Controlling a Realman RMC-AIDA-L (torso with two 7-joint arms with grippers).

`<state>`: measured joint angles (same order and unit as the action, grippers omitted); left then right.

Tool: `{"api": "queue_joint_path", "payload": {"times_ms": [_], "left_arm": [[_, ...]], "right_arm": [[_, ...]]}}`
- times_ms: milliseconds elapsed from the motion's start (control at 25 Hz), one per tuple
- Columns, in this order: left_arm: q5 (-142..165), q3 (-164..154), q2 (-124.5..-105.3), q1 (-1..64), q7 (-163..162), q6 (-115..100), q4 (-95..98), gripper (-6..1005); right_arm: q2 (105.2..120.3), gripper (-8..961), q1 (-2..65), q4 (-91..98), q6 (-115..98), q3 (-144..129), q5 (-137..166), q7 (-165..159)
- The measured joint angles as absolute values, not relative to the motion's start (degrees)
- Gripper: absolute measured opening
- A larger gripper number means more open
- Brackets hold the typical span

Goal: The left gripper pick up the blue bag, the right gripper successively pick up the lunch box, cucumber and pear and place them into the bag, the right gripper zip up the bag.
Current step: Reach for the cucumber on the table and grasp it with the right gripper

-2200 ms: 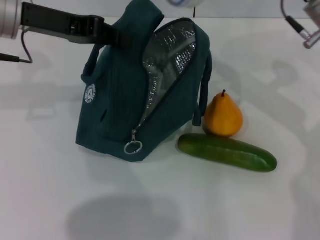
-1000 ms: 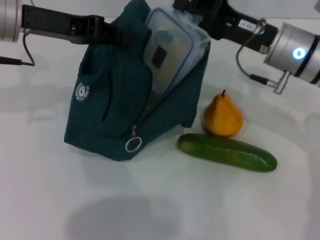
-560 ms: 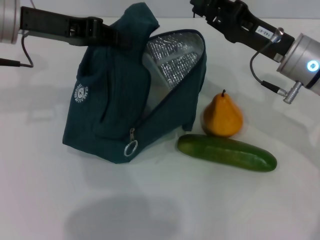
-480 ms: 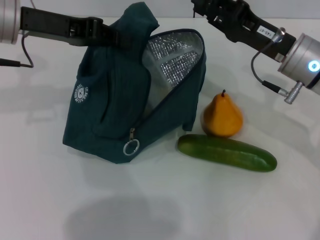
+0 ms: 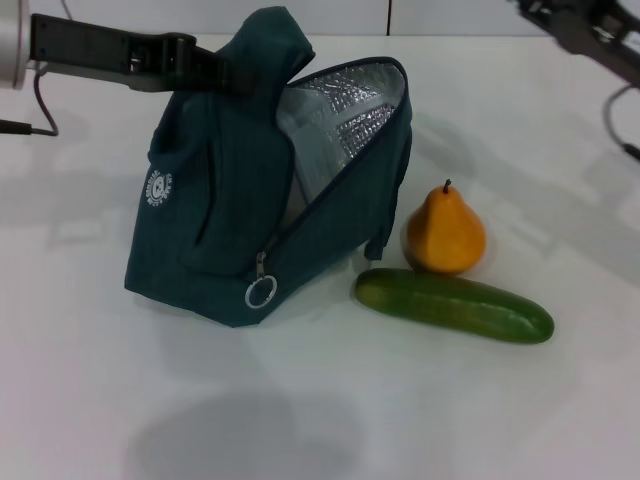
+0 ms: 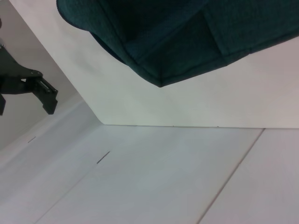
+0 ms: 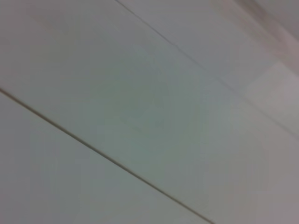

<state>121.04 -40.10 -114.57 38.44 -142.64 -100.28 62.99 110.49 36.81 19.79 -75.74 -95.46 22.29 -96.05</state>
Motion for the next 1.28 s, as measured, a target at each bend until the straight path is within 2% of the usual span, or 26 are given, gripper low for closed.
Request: {"api": "queue_joint_path", "payload": {"times_ms": [40, 160, 320, 400, 440, 520, 760, 960, 1280], "left_arm": [[121.0, -40.12, -114.56, 38.42, -142.64, -100.28, 63.03, 40], [120.99, -40.15, -114.54, 38.37, -142.54, -100.28, 63.11, 40], [120.95, -40.3, -114.52, 38.32, -142.46, -100.33, 63.12, 40], [120.94, -40.41, -114.52, 38.36, -142.45, -100.35, 63.16, 40], [120.94, -40.45, -114.51, 38.38, -142.44, -100.35, 63.18, 40], [120.93, -40.49, -114.52, 38.44, -142.43, -100.37, 63.19, 40], [120.93, -40.52, -114.55, 38.49, -142.32, -100.25, 63.2, 40], [120.93, -40.52, -114.51, 38.57, -142.33, -100.21, 64.0, 40], [121.13, -40.51, -114.74, 38.67, -142.37, -100.2, 64.25, 39]], "right_arm": [[109.14, 495, 36.74, 19.84, -76.05, -95.46, 23.36, -95.88], [105.24, 726, 36.71, 21.08, -76.15, -95.44, 27.33, -96.21], [99.33, 761, 37.24, 27.87, -74.14, -93.21, 38.22, -99.43], [98.04, 770, 37.23, 32.13, -73.33, -88.81, 46.04, -101.58], [97.88, 770, 37.05, 35.14, -72.91, -84.82, 52.49, -103.29], [98.36, 771, 36.8, 39.89, -72.66, -78.12, 63.96, -106.49], [102.04, 773, 37.96, 56.06, -81.13, -63.34, 98.11, -119.73], [102.74, 775, 40.4, 66.03, -93.56, -61.36, 113.88, -128.7], [105.38, 779, 42.84, 73.86, -108.61, -60.76, 124.94, -130.25]]}}
